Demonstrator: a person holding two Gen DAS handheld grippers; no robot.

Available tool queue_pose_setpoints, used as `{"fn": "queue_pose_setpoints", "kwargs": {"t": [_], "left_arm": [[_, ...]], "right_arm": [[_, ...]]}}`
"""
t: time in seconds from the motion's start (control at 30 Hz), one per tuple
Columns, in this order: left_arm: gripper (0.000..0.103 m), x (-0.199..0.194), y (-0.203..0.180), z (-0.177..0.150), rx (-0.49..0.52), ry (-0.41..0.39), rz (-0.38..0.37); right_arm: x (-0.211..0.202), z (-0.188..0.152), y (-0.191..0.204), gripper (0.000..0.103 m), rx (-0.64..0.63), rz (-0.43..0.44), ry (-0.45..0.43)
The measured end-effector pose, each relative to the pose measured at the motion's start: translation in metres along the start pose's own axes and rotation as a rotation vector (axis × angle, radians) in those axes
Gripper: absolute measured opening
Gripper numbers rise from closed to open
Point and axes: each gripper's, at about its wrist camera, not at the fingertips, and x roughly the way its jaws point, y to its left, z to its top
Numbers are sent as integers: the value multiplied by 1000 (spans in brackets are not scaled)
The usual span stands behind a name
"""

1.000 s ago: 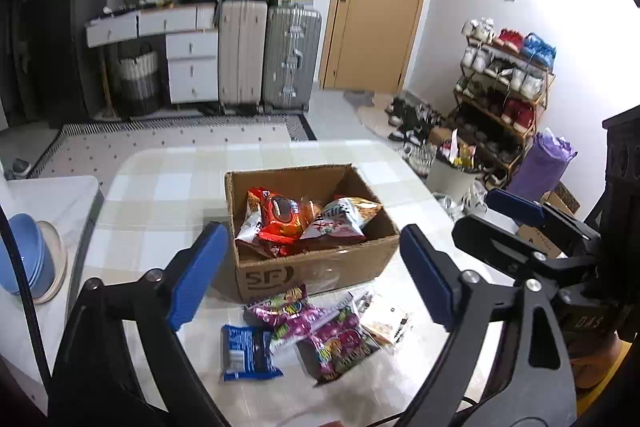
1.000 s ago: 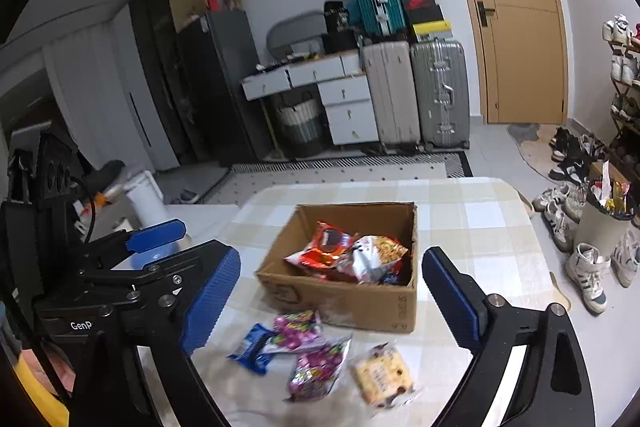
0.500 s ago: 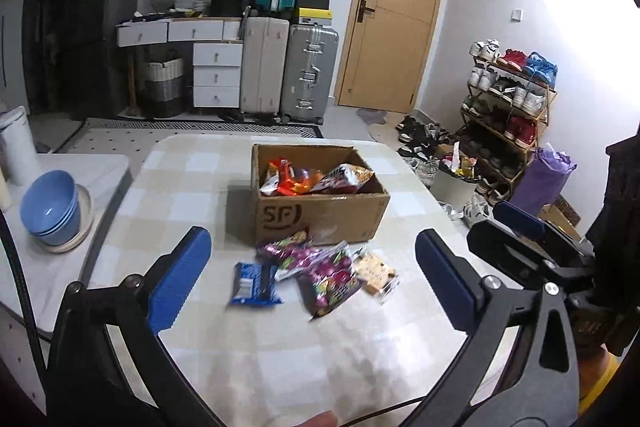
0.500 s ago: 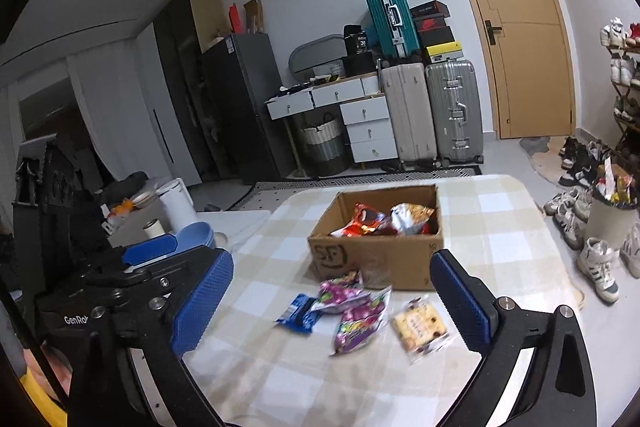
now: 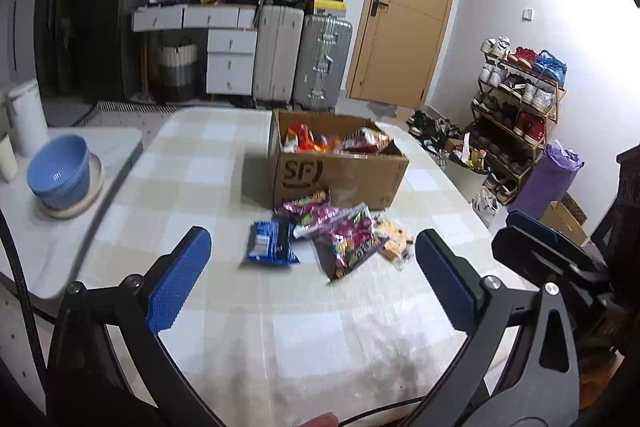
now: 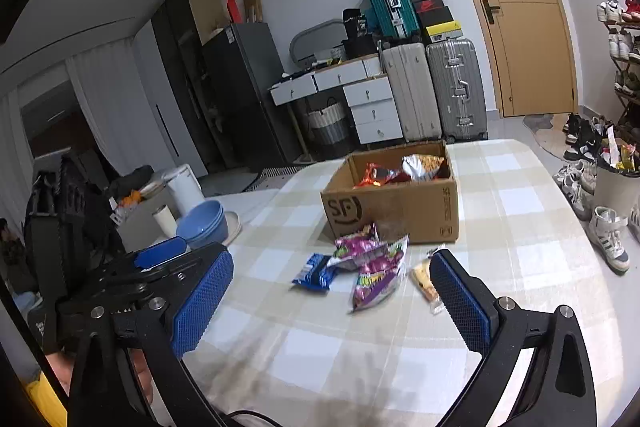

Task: Organize snacks
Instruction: 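Move both open tools back toward the remaining snacks, then grasp the purple candy bag with the right tool while the left tool grasps the blue biscuit pack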

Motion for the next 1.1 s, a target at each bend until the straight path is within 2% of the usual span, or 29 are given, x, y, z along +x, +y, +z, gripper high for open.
{"fn": "queue_pose_setpoints", "kwargs": {"t": [0.17,0.43,0.67,0.9,1.0,1.07,1.1], "left_arm": [[102,22,10,-12,-6,28,32],[102,69,26,-26,-33,83,43],[102,97,34,-31,-46,120,42],[102,131,41,-22,-38,161,63],[102,150,49,-16,-53,190,58],[102,164,55,-14,-60,212,77],[102,173,59,-13,-68,226,82]], "right_arm": [[12,-17,-8,101,33,1,31],[43,-34,-20,101,62,4,92],[61,-37,-32,101,79,-3,126],[94,-29,-49,100,73,-32,208],[114,-25,-55,94,70,-22,241],[132,-23,-57,83,65,-19,276],[138,-23,-58,80,74,-10,289]]}}
